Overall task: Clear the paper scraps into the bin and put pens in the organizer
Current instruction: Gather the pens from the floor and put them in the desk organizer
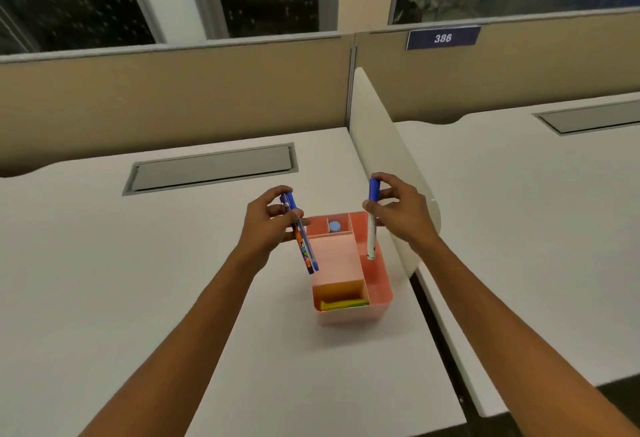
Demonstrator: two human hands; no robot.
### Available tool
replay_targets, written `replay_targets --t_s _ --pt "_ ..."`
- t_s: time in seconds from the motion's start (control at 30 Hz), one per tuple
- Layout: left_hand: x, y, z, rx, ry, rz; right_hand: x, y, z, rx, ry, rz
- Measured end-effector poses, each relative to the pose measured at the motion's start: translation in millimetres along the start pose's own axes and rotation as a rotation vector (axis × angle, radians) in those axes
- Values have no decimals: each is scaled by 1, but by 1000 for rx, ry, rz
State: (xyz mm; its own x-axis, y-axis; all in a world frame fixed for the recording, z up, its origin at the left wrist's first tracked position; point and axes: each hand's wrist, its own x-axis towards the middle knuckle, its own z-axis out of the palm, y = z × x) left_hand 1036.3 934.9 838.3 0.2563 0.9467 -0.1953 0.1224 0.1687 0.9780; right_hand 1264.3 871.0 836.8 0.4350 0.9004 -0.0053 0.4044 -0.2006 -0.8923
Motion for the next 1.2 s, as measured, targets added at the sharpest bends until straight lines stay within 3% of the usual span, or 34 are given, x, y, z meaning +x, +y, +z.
replay_targets --t_s 0.47,0.87,1.07,1.2 --pt "83 6 21 109 16 99 54 18 9 -50 6 -8" --pt "96 -13 40 244 -18 180 64 30 18 -58 -18 7" --pt "84 21 40 147 16 269 66 30 18 -58 -20 -22" --pt "46 20 64 26 -50 216 70 28 20 -71 -22 -35"
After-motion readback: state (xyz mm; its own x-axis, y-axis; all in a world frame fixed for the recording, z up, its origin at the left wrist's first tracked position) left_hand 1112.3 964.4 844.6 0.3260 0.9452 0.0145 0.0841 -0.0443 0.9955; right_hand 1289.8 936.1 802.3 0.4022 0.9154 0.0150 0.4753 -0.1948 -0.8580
